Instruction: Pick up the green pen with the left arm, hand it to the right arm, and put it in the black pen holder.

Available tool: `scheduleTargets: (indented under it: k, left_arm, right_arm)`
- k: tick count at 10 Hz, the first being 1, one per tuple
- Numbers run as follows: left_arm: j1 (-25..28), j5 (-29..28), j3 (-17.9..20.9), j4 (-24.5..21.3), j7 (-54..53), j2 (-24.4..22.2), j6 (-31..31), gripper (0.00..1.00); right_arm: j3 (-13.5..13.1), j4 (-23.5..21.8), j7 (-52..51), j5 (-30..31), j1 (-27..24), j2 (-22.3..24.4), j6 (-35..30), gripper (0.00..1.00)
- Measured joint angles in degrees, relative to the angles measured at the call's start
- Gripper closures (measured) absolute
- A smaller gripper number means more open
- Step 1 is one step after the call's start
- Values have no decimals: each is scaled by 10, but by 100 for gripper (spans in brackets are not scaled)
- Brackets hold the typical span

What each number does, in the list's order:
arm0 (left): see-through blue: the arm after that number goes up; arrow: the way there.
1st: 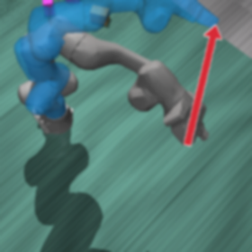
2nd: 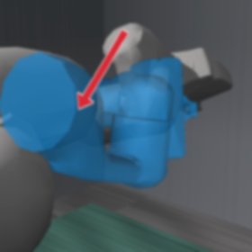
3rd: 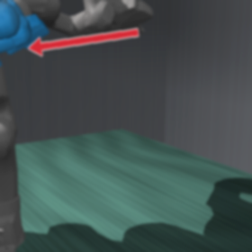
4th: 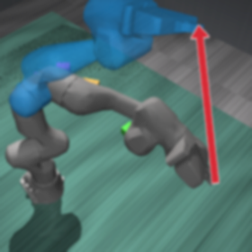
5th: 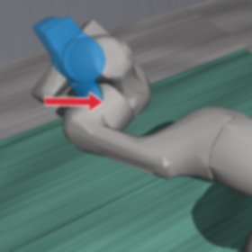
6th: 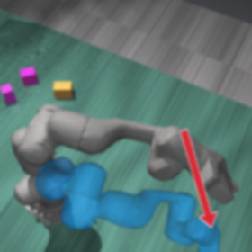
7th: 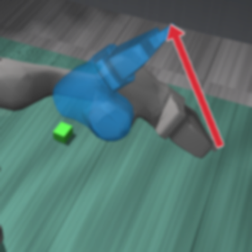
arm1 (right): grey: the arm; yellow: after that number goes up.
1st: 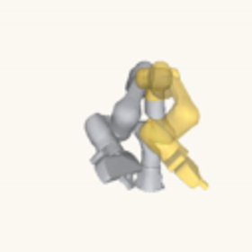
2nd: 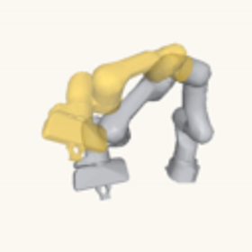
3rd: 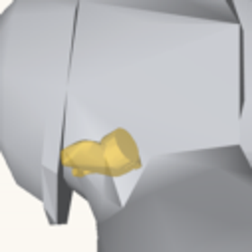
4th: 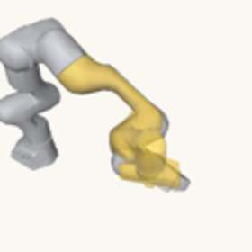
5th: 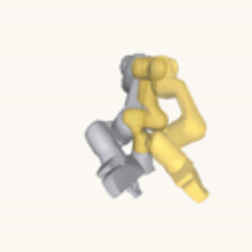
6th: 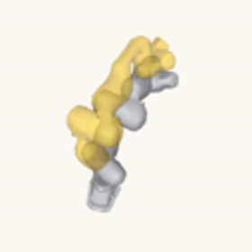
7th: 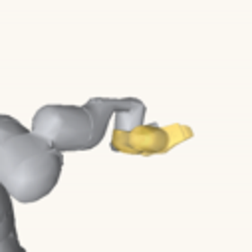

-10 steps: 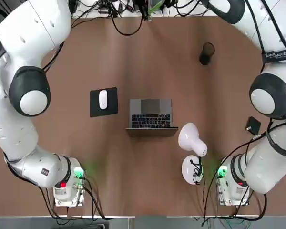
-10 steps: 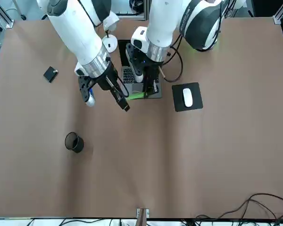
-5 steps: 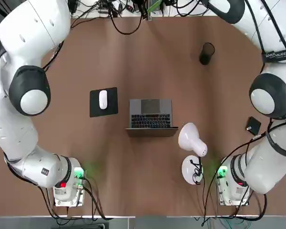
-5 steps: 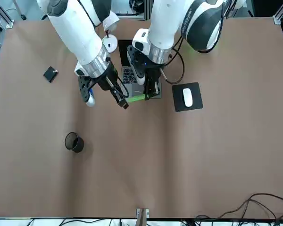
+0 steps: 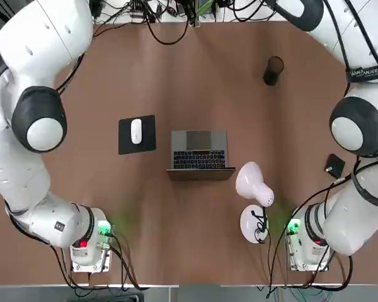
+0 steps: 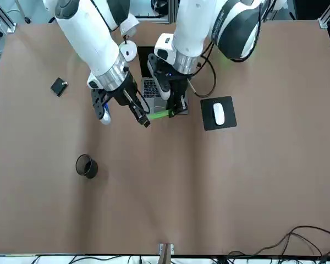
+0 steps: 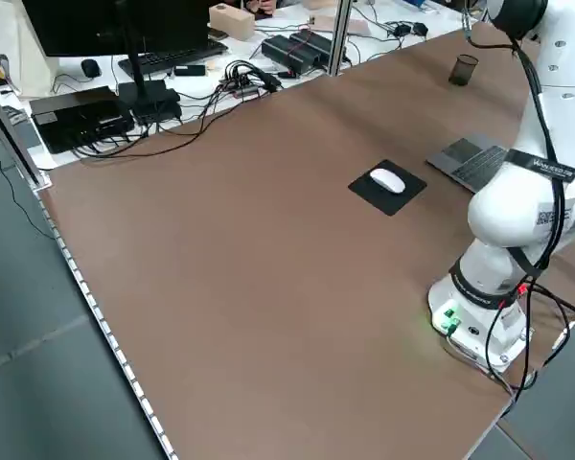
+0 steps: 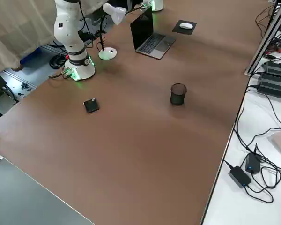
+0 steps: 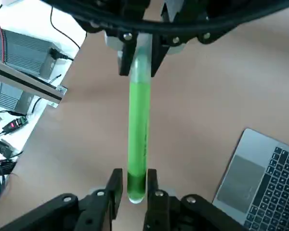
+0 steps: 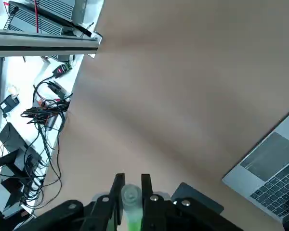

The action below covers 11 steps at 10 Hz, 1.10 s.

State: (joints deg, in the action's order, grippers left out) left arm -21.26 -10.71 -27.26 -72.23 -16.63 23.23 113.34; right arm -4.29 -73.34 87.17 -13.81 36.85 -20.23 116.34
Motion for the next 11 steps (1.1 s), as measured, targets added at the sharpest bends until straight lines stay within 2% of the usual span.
scheduleTargets:
  k: [1,5,8,9,11]
  left_arm:
    - [3,15,0,1,1,0,0,59]
    - [8,24,-1,2,-4,-2,12,47]
    - [8,24,0,3,-14,13,54,6]
    - [13,24,0,4,-14,9,49,0]
    - [25,24,3,4,-8,5,1,0]
  right_arm:
    - [0,0,0,0,0,0,0,82]
    - [-2,0,-21,1,-1,0,0,82]
    - [-6,0,-180,2,-40,-1,-1,82]
    - [-6,0,-243,1,-62,-1,-4,82]
    - [-6,0,-348,1,-91,-1,-23,82]
